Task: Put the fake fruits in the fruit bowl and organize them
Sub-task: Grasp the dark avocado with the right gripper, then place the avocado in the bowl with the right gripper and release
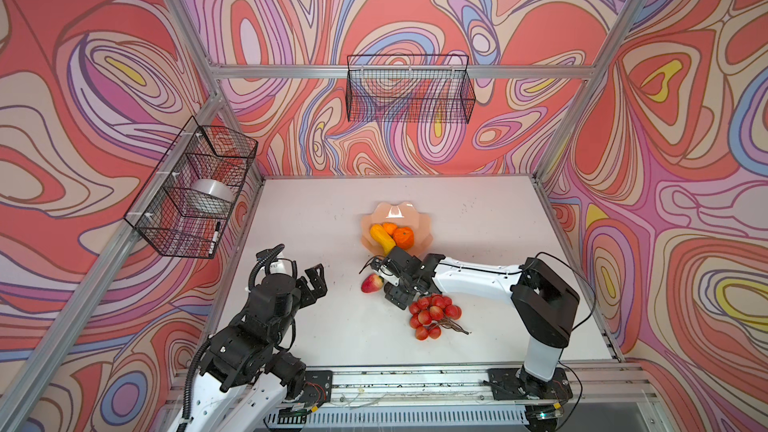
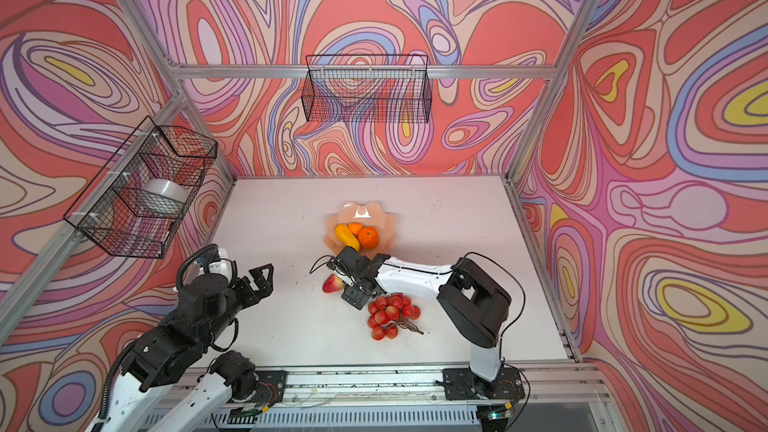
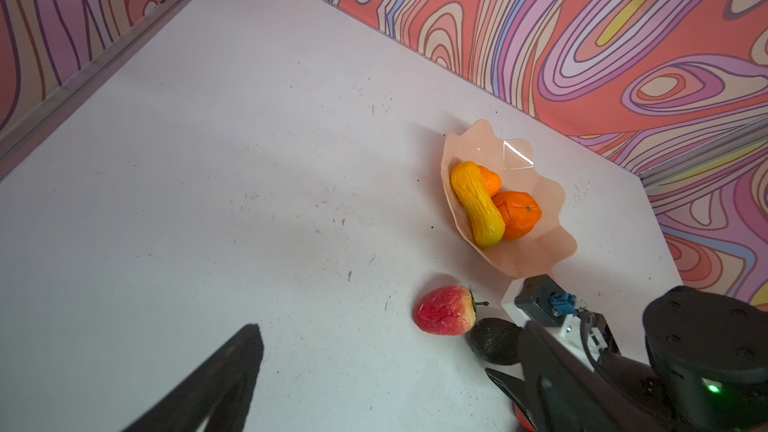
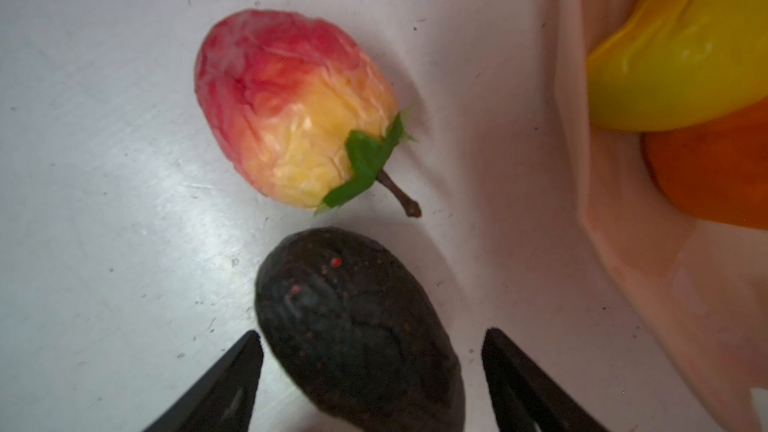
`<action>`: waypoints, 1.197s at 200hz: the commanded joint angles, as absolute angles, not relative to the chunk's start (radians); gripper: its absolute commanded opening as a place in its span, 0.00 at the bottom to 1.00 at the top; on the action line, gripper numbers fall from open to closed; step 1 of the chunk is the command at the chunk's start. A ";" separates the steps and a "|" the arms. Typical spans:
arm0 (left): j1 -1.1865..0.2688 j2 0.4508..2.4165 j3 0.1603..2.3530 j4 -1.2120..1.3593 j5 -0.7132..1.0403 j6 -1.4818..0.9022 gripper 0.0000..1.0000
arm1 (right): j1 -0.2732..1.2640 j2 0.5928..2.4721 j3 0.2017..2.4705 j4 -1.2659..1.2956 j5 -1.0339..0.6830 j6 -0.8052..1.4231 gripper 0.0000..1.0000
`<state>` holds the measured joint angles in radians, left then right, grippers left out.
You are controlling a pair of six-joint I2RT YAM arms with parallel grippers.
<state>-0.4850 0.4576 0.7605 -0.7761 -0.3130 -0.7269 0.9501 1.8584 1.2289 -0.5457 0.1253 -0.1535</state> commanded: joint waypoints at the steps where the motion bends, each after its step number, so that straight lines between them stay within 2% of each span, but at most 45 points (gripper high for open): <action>1: -0.483 0.442 0.770 -0.816 -0.333 -0.735 0.97 | 0.948 1.907 1.277 -0.516 0.161 -0.192 0.85; 24: -0.483 0.434 0.770 -0.829 -0.333 -0.737 0.97 | 0.947 1.929 1.287 -0.506 0.141 -0.181 0.77; 53: -0.484 0.414 0.762 -0.842 -0.338 -0.742 0.97 | 0.948 1.919 1.297 -0.527 0.118 -0.133 0.55; 95: -0.483 0.400 0.739 -0.836 -0.345 -0.752 0.97 | 0.947 1.739 1.268 -0.531 0.028 0.011 0.37; 134: -0.484 0.418 0.725 -0.819 -0.310 -0.753 0.97 | 0.899 1.577 1.309 -0.572 0.041 0.135 0.33; 161: -0.484 0.441 0.716 -0.808 -0.276 -0.752 0.97 | 0.754 1.564 1.364 -0.585 0.046 0.223 0.32; 210: -0.483 0.511 0.708 -0.769 -0.153 -0.734 0.91 | 0.561 1.741 1.476 -0.539 -0.002 0.219 0.33; 239: -0.484 0.584 0.707 -0.760 -0.071 -0.728 0.88 | 0.518 1.885 1.561 -0.536 -0.015 0.184 0.34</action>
<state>-0.4850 0.5365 0.7143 -0.7822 -0.1600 -0.7338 0.5407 1.8011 1.4982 -0.5377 0.0143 0.2031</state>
